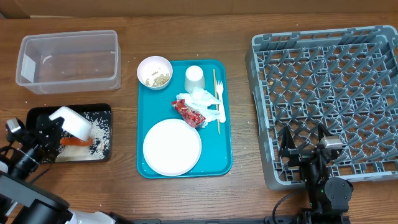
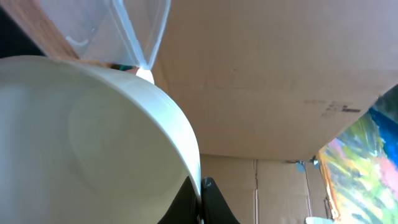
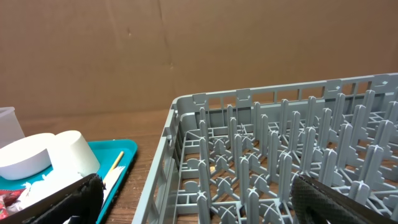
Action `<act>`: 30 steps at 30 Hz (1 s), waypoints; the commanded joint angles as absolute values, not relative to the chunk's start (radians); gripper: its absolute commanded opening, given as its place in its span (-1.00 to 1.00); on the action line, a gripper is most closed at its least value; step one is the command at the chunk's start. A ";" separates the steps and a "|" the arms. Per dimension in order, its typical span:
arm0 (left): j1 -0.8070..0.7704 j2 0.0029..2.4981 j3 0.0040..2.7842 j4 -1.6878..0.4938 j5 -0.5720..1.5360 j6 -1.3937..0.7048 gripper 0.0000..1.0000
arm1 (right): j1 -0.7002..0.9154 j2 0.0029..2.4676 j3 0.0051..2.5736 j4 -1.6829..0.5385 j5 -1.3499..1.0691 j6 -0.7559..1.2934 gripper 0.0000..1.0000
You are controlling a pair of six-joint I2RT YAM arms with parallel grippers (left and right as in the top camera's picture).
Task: Sort waste into correct bins and load items into the dishwasher rack
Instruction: 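Carry the rice bowl over the black tray and tip out the rice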
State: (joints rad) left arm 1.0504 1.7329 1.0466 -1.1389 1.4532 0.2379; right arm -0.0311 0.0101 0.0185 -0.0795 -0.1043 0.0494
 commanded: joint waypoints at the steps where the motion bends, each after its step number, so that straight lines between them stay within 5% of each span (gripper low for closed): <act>1: 1.044 1.731 1.059 -1.150 1.530 0.300 -0.92 | -0.033 0.004 0.008 -0.076 -0.098 0.052 1.00; 15: 1.037 1.637 1.154 -1.242 1.485 0.375 -0.92 | -0.033 0.004 0.008 -0.076 -0.098 0.052 1.00; 19: 1.031 1.650 1.154 -1.253 1.438 0.163 -0.92 | -0.033 0.004 0.008 -0.076 -0.098 0.052 1.00; 24: 1.031 1.643 1.154 -1.320 1.486 0.421 -0.91 | -0.033 0.004 0.008 -0.076 -0.098 0.052 1.00; 30: 1.030 1.586 1.158 -1.381 1.399 0.455 -0.92 | -0.033 0.004 0.008 -0.076 -0.098 0.052 1.00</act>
State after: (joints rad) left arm 1.0397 1.6493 1.1442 -1.3857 1.4082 0.3466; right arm -0.0311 0.0101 0.0185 -0.0795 -0.1040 0.0490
